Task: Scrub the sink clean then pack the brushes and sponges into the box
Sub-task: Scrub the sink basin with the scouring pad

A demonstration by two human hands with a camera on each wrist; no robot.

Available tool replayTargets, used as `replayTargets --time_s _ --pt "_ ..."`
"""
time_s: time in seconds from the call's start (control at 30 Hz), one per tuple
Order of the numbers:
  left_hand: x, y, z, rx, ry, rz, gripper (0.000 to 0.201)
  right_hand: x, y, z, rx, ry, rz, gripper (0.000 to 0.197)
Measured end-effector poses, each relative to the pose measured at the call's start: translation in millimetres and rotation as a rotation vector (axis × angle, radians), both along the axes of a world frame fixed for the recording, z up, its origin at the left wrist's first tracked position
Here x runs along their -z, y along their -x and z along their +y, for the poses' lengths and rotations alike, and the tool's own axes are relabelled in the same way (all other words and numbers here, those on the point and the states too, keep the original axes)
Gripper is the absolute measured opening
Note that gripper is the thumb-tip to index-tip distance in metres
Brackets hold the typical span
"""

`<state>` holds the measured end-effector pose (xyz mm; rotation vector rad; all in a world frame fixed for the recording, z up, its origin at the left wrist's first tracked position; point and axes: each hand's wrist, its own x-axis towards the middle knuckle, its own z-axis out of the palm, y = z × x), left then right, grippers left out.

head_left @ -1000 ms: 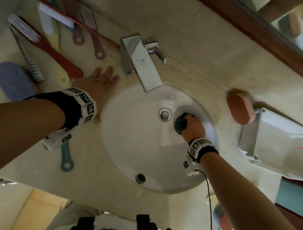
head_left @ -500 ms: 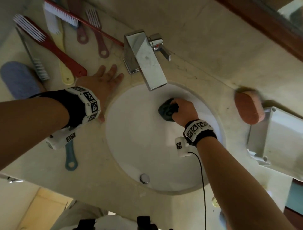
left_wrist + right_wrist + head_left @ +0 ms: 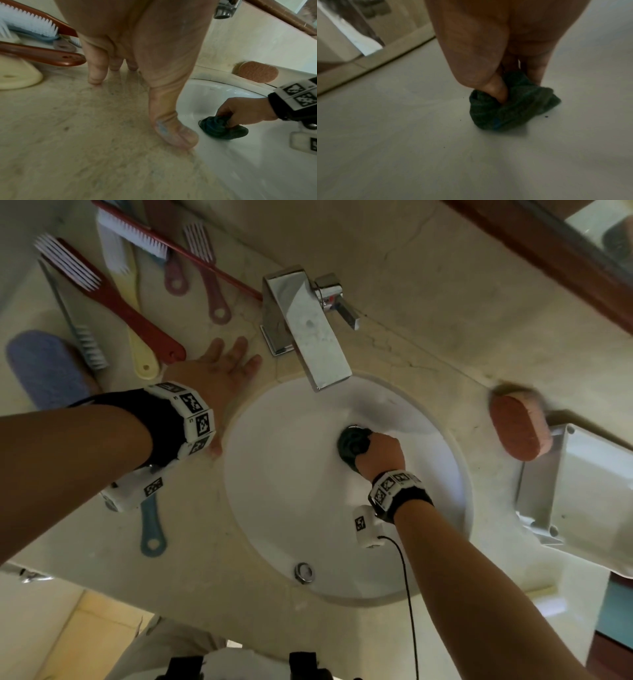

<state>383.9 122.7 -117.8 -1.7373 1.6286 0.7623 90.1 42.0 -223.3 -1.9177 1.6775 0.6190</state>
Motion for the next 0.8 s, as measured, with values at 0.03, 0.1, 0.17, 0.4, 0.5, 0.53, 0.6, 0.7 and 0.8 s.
replayTargets --time_s 0.03,0.1,0.17,0.4,0.5,0.53,0.6,0.7,0.8 --pt "0.2 -0.2 -0.1 0.002 0.001 -0.002 0.161 -2.4 1.9 3.6 -0.011 0.019 -0.047 0.041" --pt "0.1 0.3 -0.1 0.01 0.001 -0.013 0.159 -6.8 -5.4 12.8 -0.075 0.055 -0.169 0.055" --pt "-1.5 2.8 0.2 0.017 0.005 -0.028 0.157 -4.4 -27.3 21.0 -0.18 0.087 -0.273 0.065" --pt "2.4 -1.1 0.2 0.019 0.0 -0.018 0.161 24.4 -81.8 29.2 -0.541 0.086 -0.159 0.062" --pt "1.2 -0.5 -0.6 0.015 -0.001 -0.01 0.159 31.8 -42.4 20.1 -0.45 0.094 -0.04 0.052" --pt "0.8 -0.2 -0.7 0.012 0.002 -0.008 0.159 32.1 -26.1 17.3 -0.438 0.095 0.009 0.048" --pt "0.9 0.1 -0.4 0.014 0.006 -0.004 0.16 28.6 -0.5 13.6 -0.466 0.085 0.086 0.041" --pt "-0.7 0.8 0.2 0.016 0.002 -0.017 0.159 19.7 20.0 7.2 -0.402 0.083 0.083 0.038" --pt "-2.8 2.4 0.1 0.017 0.002 -0.026 0.158 14.7 38.8 -3.9 -0.165 0.213 -0.114 0.049"
